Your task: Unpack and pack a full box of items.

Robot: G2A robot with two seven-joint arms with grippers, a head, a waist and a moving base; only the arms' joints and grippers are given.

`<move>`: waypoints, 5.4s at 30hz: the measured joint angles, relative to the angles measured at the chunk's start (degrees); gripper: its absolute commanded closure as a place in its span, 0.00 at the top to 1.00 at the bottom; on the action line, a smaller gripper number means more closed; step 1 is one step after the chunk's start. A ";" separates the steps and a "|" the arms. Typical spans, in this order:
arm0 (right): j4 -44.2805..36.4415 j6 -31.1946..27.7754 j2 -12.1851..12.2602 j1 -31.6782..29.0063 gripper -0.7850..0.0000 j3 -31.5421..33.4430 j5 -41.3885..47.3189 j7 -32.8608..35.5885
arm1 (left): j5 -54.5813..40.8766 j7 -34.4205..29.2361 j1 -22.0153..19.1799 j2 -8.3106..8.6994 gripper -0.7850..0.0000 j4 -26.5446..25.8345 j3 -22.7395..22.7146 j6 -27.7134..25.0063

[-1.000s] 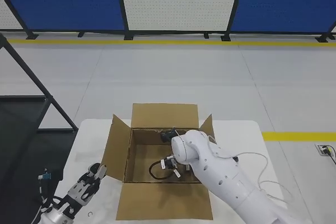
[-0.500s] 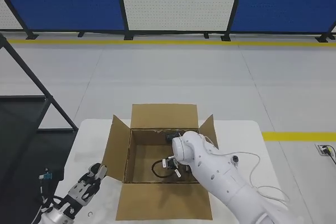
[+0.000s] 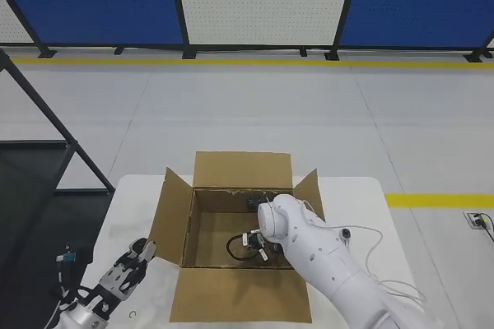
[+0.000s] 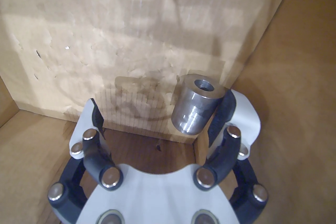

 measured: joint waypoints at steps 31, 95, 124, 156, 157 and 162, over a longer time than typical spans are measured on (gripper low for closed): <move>-9.11 -10.42 3.25 -1.92 0.00 9.06 1.24 -1.40 | 0.61 -0.38 -0.77 -0.10 0.00 0.75 0.42 0.07; -73.71 -49.47 21.39 -58.74 0.00 69.73 27.56 -6.75 | 1.00 -0.06 -4.36 -0.25 1.00 3.06 0.60 2.95; -53.54 -56.31 21.44 -62.49 0.00 67.99 -19.06 -54.63 | 1.00 -0.06 -4.36 -0.25 1.00 3.06 0.61 2.96; -31.92 -47.39 23.29 -52.15 0.00 62.55 -30.37 -65.31 | 1.00 -0.06 -4.36 -0.25 1.00 3.06 0.61 2.96; -31.72 -47.29 23.33 -52.03 0.00 62.39 -30.45 -65.39 | 1.00 -0.06 -4.36 -0.25 1.00 3.06 0.61 2.96; -30.35 -47.45 23.59 -51.17 0.05 61.56 -30.40 -65.28 | 1.00 -0.06 -4.36 -0.25 1.00 3.06 0.61 2.96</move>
